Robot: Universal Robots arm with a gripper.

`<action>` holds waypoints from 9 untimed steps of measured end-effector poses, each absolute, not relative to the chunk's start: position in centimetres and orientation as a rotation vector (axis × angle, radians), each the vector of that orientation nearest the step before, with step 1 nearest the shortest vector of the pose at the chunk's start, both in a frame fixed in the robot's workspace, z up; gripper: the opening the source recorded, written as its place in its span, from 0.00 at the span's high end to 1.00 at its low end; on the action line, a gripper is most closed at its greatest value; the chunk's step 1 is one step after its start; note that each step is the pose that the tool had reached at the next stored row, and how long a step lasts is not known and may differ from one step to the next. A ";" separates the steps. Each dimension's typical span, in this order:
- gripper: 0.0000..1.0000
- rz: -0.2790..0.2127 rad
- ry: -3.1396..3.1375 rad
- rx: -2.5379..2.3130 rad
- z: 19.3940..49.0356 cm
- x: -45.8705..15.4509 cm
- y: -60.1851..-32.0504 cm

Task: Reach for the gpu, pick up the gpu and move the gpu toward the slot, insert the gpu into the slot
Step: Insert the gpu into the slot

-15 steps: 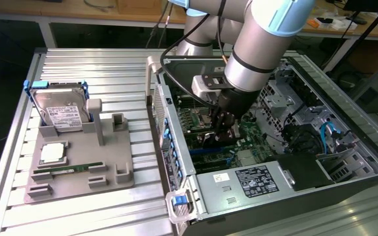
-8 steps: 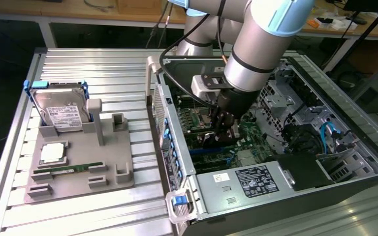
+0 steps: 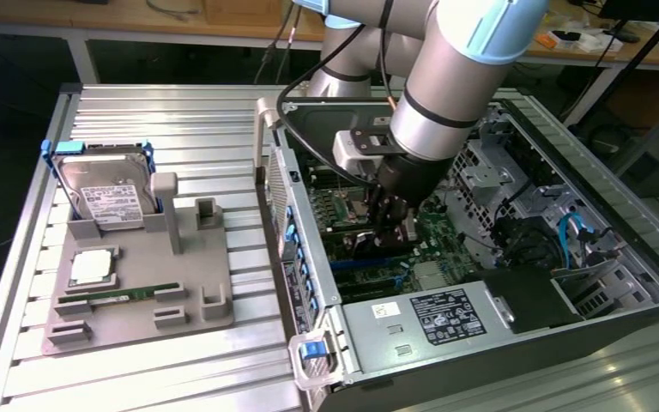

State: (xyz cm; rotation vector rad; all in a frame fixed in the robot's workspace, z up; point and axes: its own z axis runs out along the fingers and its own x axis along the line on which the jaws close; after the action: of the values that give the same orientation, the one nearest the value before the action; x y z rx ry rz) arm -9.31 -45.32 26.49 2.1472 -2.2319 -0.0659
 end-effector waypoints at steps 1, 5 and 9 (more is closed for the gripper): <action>0.73 -0.066 -2.232 2.147 26.5 -9.3 -45.3; 0.73 -0.066 -2.232 2.147 26.3 -9.4 -45.3; 0.73 -0.066 -2.232 2.147 26.0 -9.5 -45.3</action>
State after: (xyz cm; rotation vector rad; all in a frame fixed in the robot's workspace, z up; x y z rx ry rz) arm -9.54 -45.32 26.01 2.1473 -2.2319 -0.0658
